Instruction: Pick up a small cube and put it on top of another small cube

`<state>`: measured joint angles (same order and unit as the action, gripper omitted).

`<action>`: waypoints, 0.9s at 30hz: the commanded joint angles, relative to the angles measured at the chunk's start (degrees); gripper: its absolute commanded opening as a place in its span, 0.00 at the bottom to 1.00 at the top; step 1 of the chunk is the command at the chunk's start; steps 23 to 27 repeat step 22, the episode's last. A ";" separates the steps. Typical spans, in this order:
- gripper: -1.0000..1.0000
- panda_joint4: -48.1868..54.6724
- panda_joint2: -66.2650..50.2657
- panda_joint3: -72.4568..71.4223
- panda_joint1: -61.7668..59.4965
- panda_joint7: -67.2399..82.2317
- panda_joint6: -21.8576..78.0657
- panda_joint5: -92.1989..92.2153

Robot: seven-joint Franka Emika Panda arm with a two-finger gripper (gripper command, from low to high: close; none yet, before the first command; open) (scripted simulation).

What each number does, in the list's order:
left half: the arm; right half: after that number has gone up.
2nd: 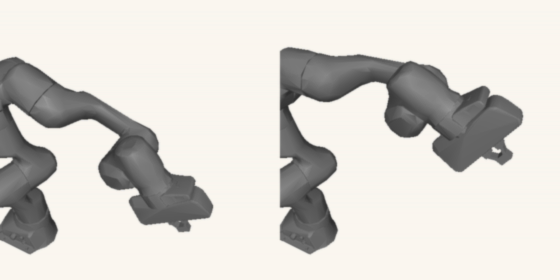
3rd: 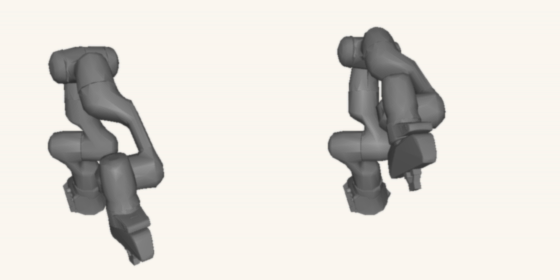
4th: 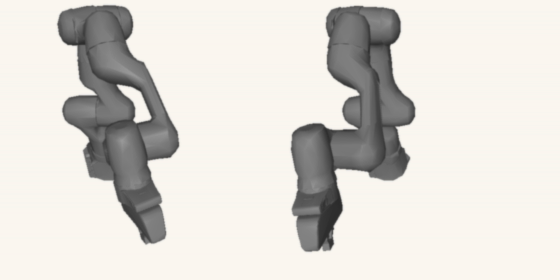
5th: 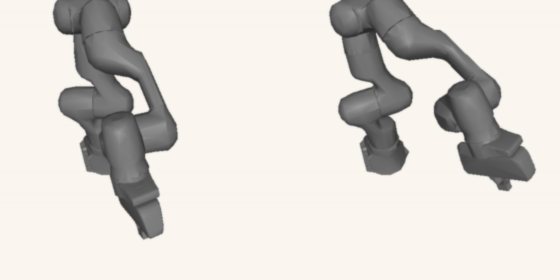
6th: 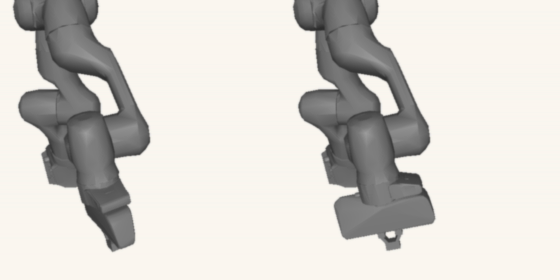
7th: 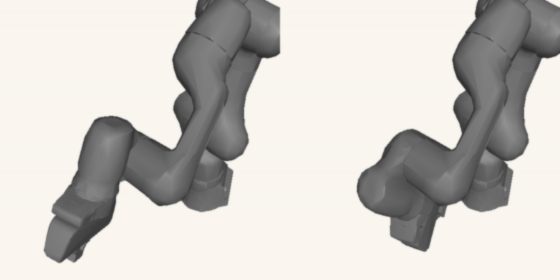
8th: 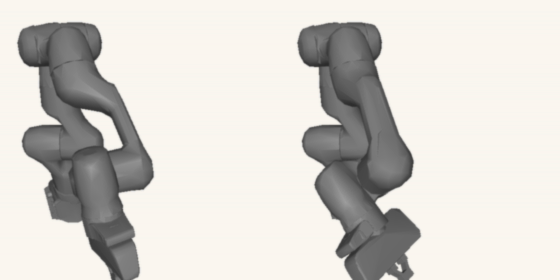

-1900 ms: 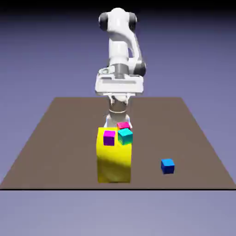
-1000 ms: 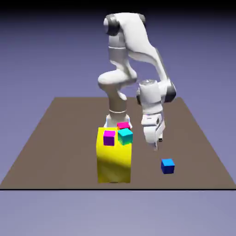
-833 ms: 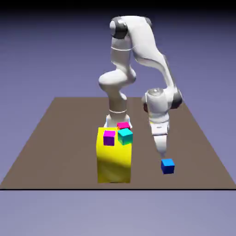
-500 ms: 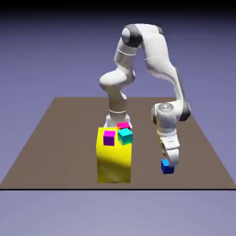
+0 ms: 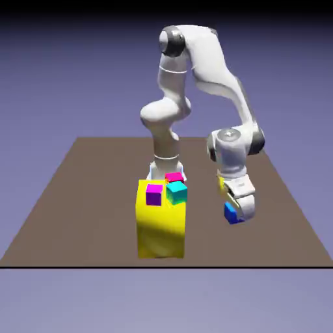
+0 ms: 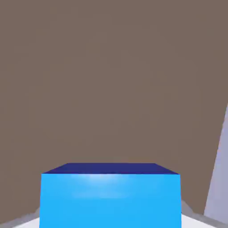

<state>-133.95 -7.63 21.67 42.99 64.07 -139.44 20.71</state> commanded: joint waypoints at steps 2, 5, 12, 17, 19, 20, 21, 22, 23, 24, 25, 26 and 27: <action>0.00 1.94 2.57 0.89 -2.11 4.97 4.93 -3.07; 0.00 4.84 6.43 2.25 -5.26 12.36 12.40 -7.74; 0.00 11.62 15.43 5.42 -12.60 29.60 29.84 -18.63; 0.00 6.67 13.80 5.81 -13.11 31.96 23.67 -18.22; 0.00 4.64 12.95 5.87 -13.09 32.36 20.90 -17.77; 1.00 4.64 12.95 5.87 -13.09 32.36 20.89 -17.77; 1.00 4.64 12.95 5.87 -13.09 32.36 20.89 -17.77; 1.00 6.46 13.71 5.82 -13.11 32.00 23.38 -18.17; 1.00 6.46 13.71 5.82 -13.11 32.00 23.38 -18.17; 1.00 6.46 13.71 5.82 -13.11 32.00 23.38 -18.17; 1.00 6.46 13.71 5.82 -13.11 32.00 23.38 -18.17; 1.00 6.46 13.71 5.82 -13.11 32.00 23.38 -18.17; 1.00 6.46 13.71 5.82 -13.11 32.00 23.38 -18.17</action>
